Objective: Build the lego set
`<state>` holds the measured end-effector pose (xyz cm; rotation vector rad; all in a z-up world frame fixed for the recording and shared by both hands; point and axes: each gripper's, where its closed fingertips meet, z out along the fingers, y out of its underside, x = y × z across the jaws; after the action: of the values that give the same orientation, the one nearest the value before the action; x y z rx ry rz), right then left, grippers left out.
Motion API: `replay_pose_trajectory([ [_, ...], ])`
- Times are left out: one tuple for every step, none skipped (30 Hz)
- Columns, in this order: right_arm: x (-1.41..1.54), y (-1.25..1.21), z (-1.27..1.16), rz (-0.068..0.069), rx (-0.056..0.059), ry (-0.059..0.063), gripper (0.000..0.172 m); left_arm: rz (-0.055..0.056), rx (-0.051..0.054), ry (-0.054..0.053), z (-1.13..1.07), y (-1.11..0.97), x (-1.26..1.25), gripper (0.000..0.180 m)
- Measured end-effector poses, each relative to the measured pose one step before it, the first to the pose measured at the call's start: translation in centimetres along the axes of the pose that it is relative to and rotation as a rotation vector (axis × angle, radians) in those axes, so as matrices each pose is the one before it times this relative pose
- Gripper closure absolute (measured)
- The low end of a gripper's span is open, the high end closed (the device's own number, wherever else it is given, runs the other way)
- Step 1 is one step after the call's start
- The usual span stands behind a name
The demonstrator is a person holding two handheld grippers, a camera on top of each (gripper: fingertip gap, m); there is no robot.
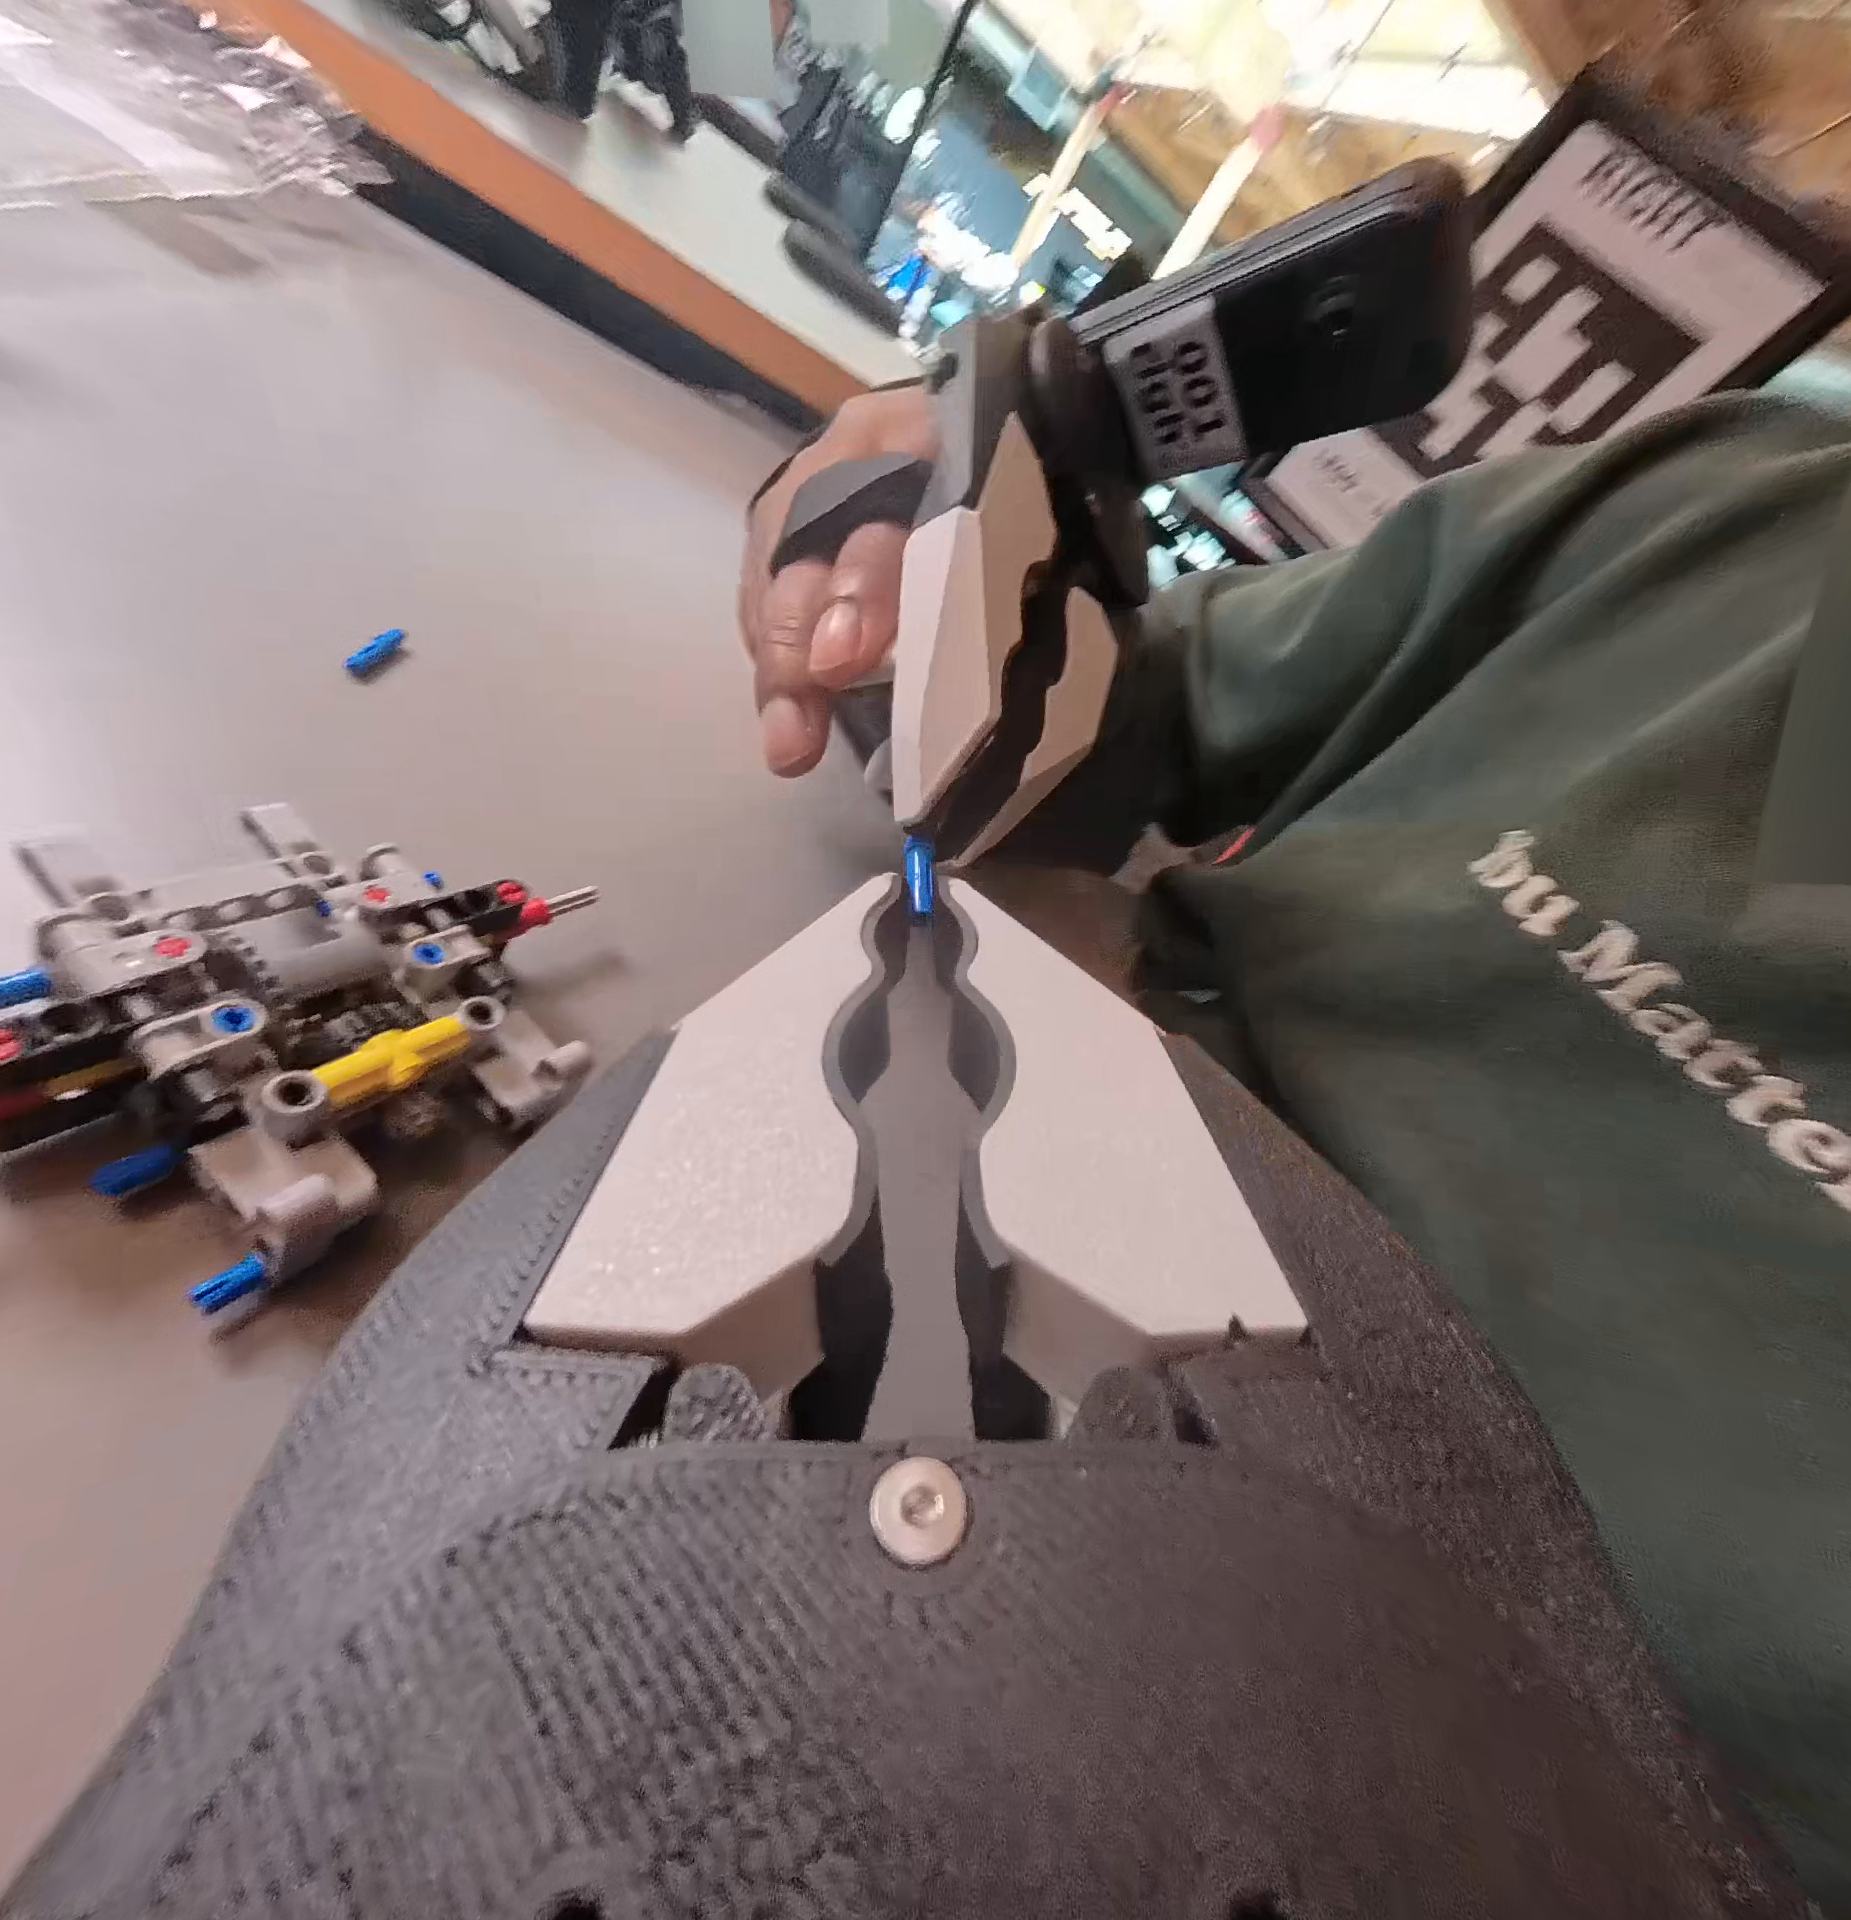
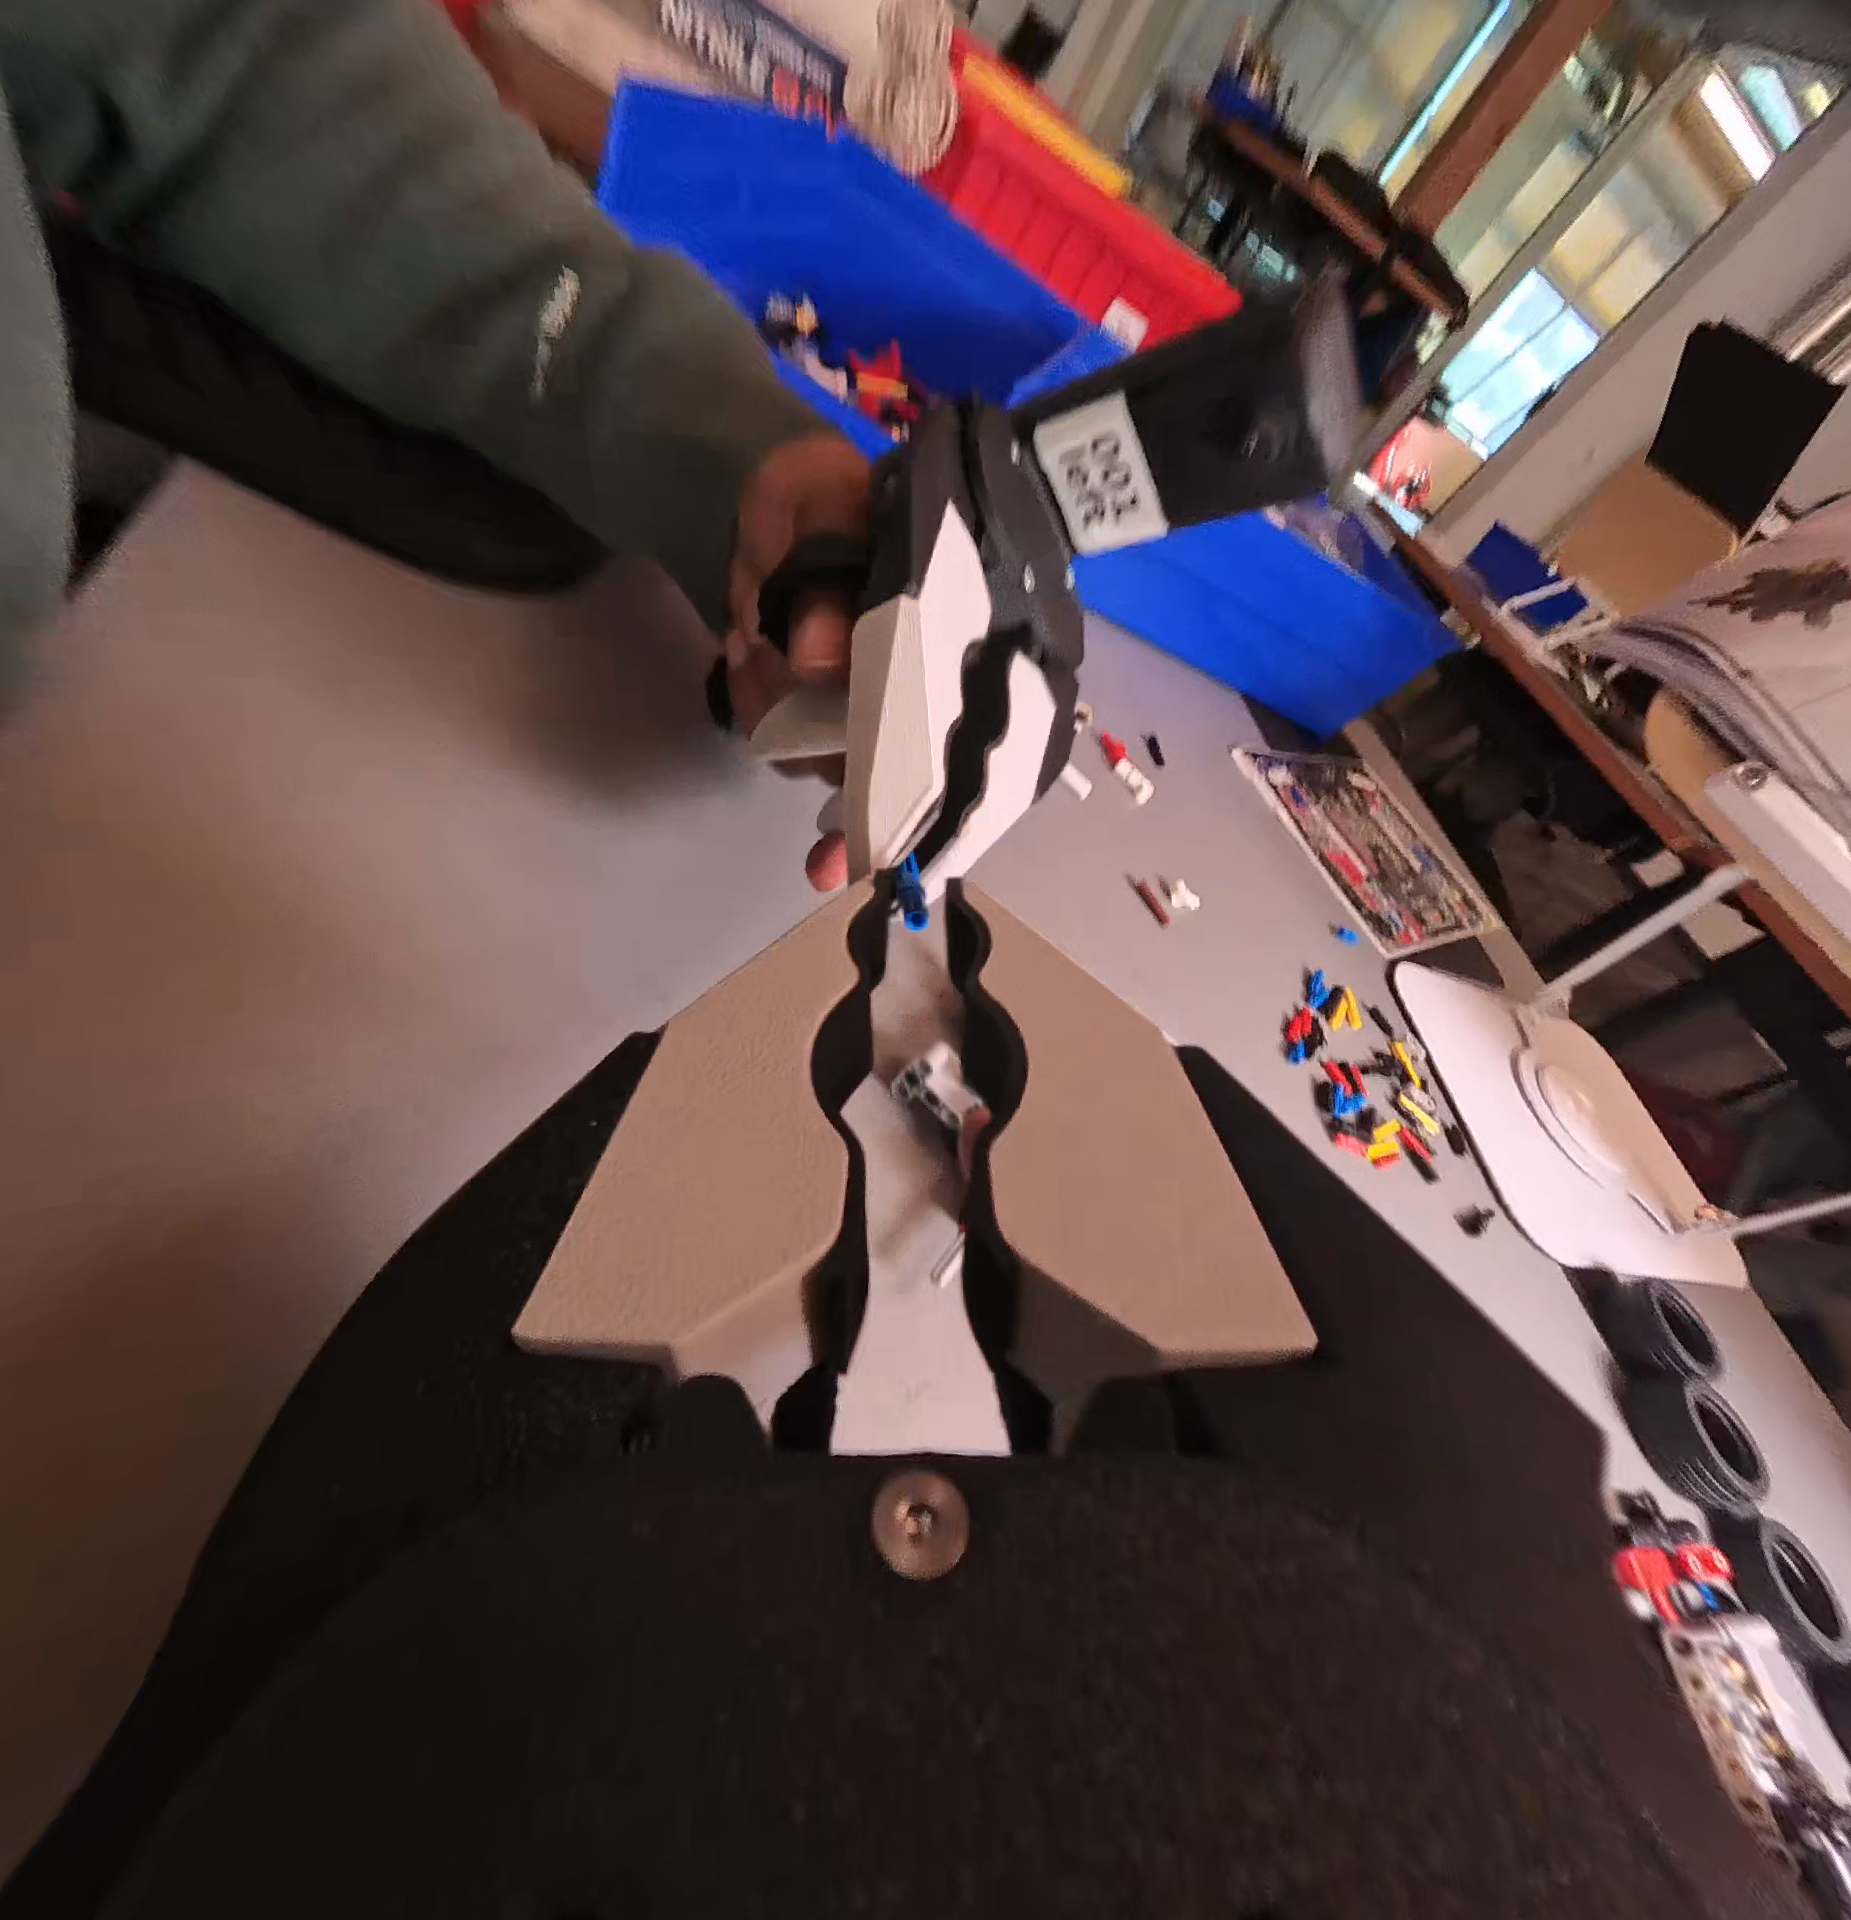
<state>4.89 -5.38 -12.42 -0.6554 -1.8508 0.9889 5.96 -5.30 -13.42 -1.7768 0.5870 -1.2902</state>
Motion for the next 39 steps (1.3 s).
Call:
replay_pose_trajectory([
  [-0.043,-0.567,-0.219,0.0084,0.0325,-0.0083,0.157,-0.021,0.0201,0.0512,-0.071,-0.273,0.646,0.178],
  [-0.193,-0.46,-0.148,0.0061,0.0254,-0.0145,0.153,-0.0191,0.0162,0.0477,0.011,-0.215,0.623,0.178],
  [-0.242,-0.377,-0.102,0.0084,0.0215,-0.0147,0.154,-0.015,0.0144,0.0385,0.069,-0.199,0.516,0.178],
  [-0.388,-0.319,-0.063,0.0074,0.0177,-0.0226,0.156,-0.0106,0.0072,0.0258,0.105,-0.085,0.341,0.178],
  [-0.192,-0.228,-0.04,0.0082,0.0129,-0.01,0.158,-0.0042,-0.0087,0.0156,0.147,0.148,0.208,0.178],
  [-0.161,-0.132,-0.021,0.0072,0.0074,-0.0097,0.16,0.005,-0.0179,0.0084,0.172,0.301,0.137,0.178],
  [-0.231,0.031,0.012,0.0082,-0.0037,-0.0161,0.16,0.0085,-0.0125,0.01,0.179,0.209,0.22,0.178],
  [-0.332,0.089,0.021,0.0063,-0.0057,-0.0212,0.16,0.0053,-0.0077,0.0124,0.148,0.107,0.266,0.178],
  [-0.271,0.061,-0.002,0.0047,-0.0028,-0.0161,0.164,0.0054,-0.0085,0.0042,0.116,0.103,0.149,0.178],
  [-0.261,0.045,0.001,0.0047,-0.002,-0.0145,0.166,0.0068,-0.0106,0.0,0.083,0.138,0.058,0.178],
  [-0.166,0.049,0.001,0.0063,-0.0029,-0.0114,0.167,0.0041,-0.01,0.0033,0.067,0.175,0.086,0.178],
  [-0.118,-0.016,0.009,0.0067,0.0008,-0.0084,0.168,-0.0006,-0.0065,0.0043,0.069,0.138,0.082,0.178],
  [-0.097,0.006,0.008,0.0026,-0.0007,-0.0055,0.168,-0.0043,-0.0055,0.0035,0.055,0.117,0.034,0.178],
  [-0.078,0.033,0.03,-0.0027,-0.0029,-0.002,0.168,-0.0045,-0.0053,0.0018,0.039,0.098,0.006,0.178],
  [-0.015,0.007,0.028,-0.0031,-0.0017,0.0024,0.167,-0.0009,-0.0031,0.0003,0.01,0.057,-0.005,0.178],
  [0.013,-0.033,0.003,-0.0016,0.0008,0.0023,0.166,0.001,-0.0022,0.002,0.012,0.039,0.033,0.178],
  [-0.048,-0.062,-0.025,-0.0004,0.0022,-0.0039,0.164,-0.0001,-0.0039,0.0044,0.049,0.05,0.092,0.178],
  [-0.079,-0.037,-0.013,-0.0017,0.0007,-0.0047,0.163,-0.0009,-0.0052,0.0044,0.074,0.074,0.074,0.178],
  [-0.092,-0.02,-0.018,-0.0041,0.0008,-0.0037,0.163,-0.0014,-0.0038,0.0034,0.064,0.062,0.055,0.178],
  [-0.109,-0.01,0.013,-0.0043,-0.0006,-0.0037,0.164,-0.003,-0.0024,0.0029,0.026,0.049,0.032,0.178],
  [-0.153,0.011,0.037,-0.0071,-0.0034,-0.0053,0.165,-0.0056,-0.0041,0.0047,0.028,0.08,0.036,0.178],
  [-0.211,-0.023,0.044,-0.0116,-0.0034,-0.0066,0.167,-0.0079,-0.0053,0.0068,0.033,0.108,0.049,0.178],
  [-0.168,0.001,0.056,-0.0142,-0.0051,-0.0029,0.167,-0.0113,-0.0057,0.0083,0.041,0.126,0.06,0.178],
  [-0.145,0.004,0.042,-0.014,-0.0058,-0.002,0.167,-0.0119,-0.0055,0.0091,0.054,0.131,0.056,0.178],
  [-0.14,0.004,0.026,-0.0107,-0.0049,-0.0032,0.168,-0.0083,-0.0041,0.0079,0.058,0.118,0.056,0.178],
  [-0.143,0.052,0.012,-0.0059,-0.0078,-0.0063,0.168,-0.0061,-0.0056,0.0046,0.074,0.151,0.024,0.178],
  [-0.043,0.082,0.006,0.0046,-0.0082,-0.0043,0.168,-0.005,-0.0065,0.0005,0.079,0.14,-0.036,0.178],
  [0.058,0.064,-0.022,0.0139,-0.0017,-0.0033,0.168,-0.0045,-0.0001,-0.002,0.025,0.026,-0.077,0.178],
  [0.311,0.097,-0.045,0.0219,0.0026,0.0087,0.168,-0.0023,0.01,-0.0097,-0.106,-0.19,-0.174,0.178],
  [0.535,0.273,-0.074,0.0216,-0.0058,0.0177,0.168,0.0077,0.013,-0.0301,-0.288,-0.329,-0.414,0.178],
  [0.449,0.355,-0.163,0.02,-0.0107,0.0081,0.168,0.0246,0.0061,-0.0526,-0.463,-0.362,-0.64,0.177],
  [0.55,0.277,-0.273,0.0271,-0.0027,0.0114,0.168,0.0453,-0.0026,-0.0757,-0.688,-0.373,-0.857,0.172],
  [0.674,0.322,-0.338,0.0291,-0.0033,0.0175,0.168,0.0706,-0.0105,-0.1068,-0.894,-0.389,-1.249,0.164],
  [0.62,0.418,-0.326,0.0223,-0.0104,0.0142,0.168,0.0957,-0.0251,-0.1359,-1.025,-0.238,-1.723,0.161],
  [0.586,0.421,-0.285,0.0157,-0.0118,0.0159,0.169,0.1105,-0.0459,-0.1395,-0.926,0.094,-1.909,0.161],
  [0.544,0.39,-0.195,0.0111,-0.0122,0.0181,0.168,0.1074,-0.061,-0.1095,-0.623,0.412,-1.566,0.162],
  [0.351,0.396,-0.084,0.0069,-0.0143,0.01,0.168,0.0897,-0.0665,-0.0713,-0.267,0.54,-1.046,0.163],
  [0.184,0.368,0.027,0.0046,-0.0118,0.0052,0.168,0.0728,-0.0664,-0.047,-0.016,0.553,-0.717,0.163],
  [0.067,0.339,0.107,0.0045,-0.0095,0.0009,0.168,0.0645,-0.0638,-0.0262,0.144,0.493,-0.46,0.163],
])
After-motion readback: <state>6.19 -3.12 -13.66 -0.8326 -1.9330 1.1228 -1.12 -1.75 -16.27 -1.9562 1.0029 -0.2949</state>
